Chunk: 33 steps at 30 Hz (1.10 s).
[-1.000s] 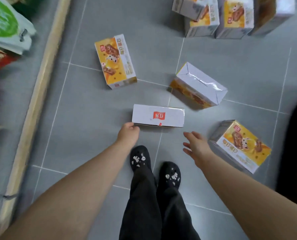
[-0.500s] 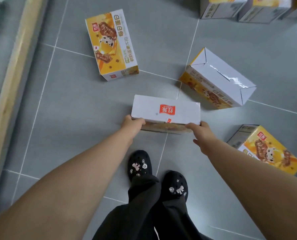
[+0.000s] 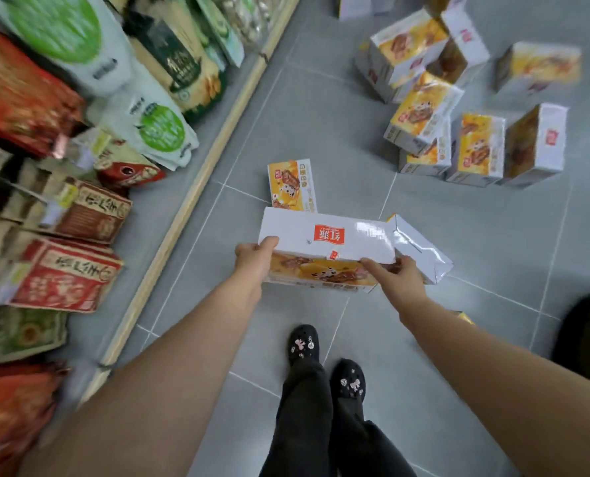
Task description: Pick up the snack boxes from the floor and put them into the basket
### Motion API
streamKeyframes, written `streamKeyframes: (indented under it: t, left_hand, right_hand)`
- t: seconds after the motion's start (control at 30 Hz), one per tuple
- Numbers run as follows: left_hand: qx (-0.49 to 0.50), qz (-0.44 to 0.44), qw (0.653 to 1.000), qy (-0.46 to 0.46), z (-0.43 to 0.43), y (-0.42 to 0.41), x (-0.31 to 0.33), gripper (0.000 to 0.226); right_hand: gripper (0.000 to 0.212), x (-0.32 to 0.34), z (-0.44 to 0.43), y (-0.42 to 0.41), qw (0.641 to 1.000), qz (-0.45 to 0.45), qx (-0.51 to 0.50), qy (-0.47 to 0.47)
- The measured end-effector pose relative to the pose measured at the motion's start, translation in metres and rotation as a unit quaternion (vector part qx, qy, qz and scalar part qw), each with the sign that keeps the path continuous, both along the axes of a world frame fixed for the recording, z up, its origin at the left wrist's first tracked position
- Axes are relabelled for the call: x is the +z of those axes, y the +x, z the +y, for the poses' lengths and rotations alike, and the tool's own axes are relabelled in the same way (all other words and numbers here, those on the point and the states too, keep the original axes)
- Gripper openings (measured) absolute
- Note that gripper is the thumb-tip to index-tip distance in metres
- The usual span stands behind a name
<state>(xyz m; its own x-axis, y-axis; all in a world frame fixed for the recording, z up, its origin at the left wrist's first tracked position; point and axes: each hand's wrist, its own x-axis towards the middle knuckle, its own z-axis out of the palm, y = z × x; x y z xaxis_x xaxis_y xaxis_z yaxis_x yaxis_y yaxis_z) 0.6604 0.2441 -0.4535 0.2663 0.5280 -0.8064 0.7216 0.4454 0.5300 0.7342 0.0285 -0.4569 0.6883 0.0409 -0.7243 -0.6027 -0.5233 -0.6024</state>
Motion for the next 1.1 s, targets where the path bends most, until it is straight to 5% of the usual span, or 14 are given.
streamKeyframes:
  t: [0.1,0.23,0.5,0.57,0.73,0.87,1.1]
  left_hand:
    - [0.019,-0.023,0.998,0.056,0.01,-0.015,0.081,0.041]
    - [0.072,-0.055,0.991,0.096,0.012,-0.049,0.162,0.037]
    - [0.28,-0.098,0.948,0.116,-0.038,-0.166,0.244,0.011]
    - [0.341,-0.09,0.93,0.107,-0.058,-0.206,0.258,0.013]
    - [0.435,-0.08,0.892,0.095,-0.091,-0.303,0.255,0.072]
    - [0.493,-0.078,0.861,0.099,-0.127,-0.374,0.293,0.045]
    - [0.645,-0.078,0.751,0.116,-0.175,-0.528,0.294,0.041]
  right_hand:
    - [0.07,0.072,0.012,-0.002,0.999,-0.023,0.03,0.015]
    - [0.069,0.146,0.029,-0.017,0.994,-0.071,0.078,0.038]
    - [0.054,0.23,0.033,-0.067,0.961,-0.101,0.238,0.094]
    - [0.054,0.245,0.04,-0.087,0.943,-0.107,0.301,0.096]
    - [0.07,0.268,0.062,-0.147,0.886,-0.118,0.443,0.073]
    - [0.062,0.28,0.079,-0.22,0.843,-0.114,0.518,0.086]
    - [0.051,0.283,0.094,-0.383,0.76,-0.113,0.63,0.111]
